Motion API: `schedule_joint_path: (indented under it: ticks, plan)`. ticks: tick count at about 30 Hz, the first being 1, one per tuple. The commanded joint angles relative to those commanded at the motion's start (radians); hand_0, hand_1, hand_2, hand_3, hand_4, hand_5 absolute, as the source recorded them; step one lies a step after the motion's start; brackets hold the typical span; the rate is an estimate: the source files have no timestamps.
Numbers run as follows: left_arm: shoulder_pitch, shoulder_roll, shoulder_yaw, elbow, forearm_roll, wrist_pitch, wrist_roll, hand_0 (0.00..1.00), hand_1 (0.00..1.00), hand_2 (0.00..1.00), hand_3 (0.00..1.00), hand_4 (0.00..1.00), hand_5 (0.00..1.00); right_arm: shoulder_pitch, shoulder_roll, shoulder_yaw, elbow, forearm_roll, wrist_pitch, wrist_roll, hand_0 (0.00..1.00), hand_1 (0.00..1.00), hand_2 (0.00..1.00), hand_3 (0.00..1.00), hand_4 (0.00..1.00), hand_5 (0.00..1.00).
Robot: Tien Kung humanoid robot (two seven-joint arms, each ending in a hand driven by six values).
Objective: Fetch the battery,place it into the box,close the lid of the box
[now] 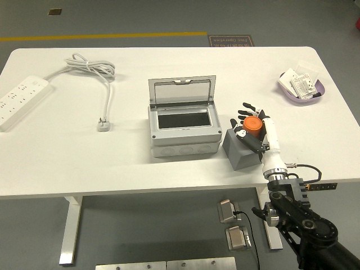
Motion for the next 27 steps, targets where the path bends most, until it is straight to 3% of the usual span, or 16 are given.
schedule_joint_path:
  ticks: [14,15,20,21,26,27]
  plan:
    - [0.004,0.001,0.000,0.000,0.003,0.000,0.003,0.661,0.644,0.618,0.644,0.695,0.277,-0.007,-0.002,0.000,-0.004,0.021,0.000,0.003,0.693,0.676,0.673,0.759,0.703,0.085]
    - [0.004,0.001,0.000,0.000,0.003,0.000,0.003,0.662,0.644,0.618,0.644,0.695,0.277,-0.007,-0.002,0.000,-0.004,0.024,0.000,0.003,0.662,0.660,0.608,0.645,0.530,0.044]
    - [0.004,0.001,0.001,0.000,0.003,0.000,0.004,0.662,0.644,0.618,0.644,0.695,0.277,-0.007,0.000,-0.002,-0.004,0.036,0.003,-0.003,0.662,0.660,0.608,0.645,0.530,0.044]
    - [0.004,0.001,0.001,0.000,0.003,0.000,0.004,0.661,0.644,0.618,0.645,0.696,0.278,-0.007,0.000,-0.002,-0.004,0.037,0.002,-0.004,0.625,0.627,0.563,0.595,0.443,0.017]
    - [0.004,0.001,0.003,0.000,0.003,-0.002,0.004,0.661,0.644,0.618,0.645,0.696,0.278,-0.006,0.001,-0.001,-0.005,0.042,0.001,-0.010,0.625,0.627,0.563,0.595,0.443,0.017]
    - [0.004,0.001,0.004,0.000,0.003,-0.002,0.004,0.661,0.644,0.618,0.645,0.696,0.276,-0.005,0.001,-0.001,-0.005,0.043,0.000,-0.010,0.637,0.589,0.511,0.555,0.408,0.002]
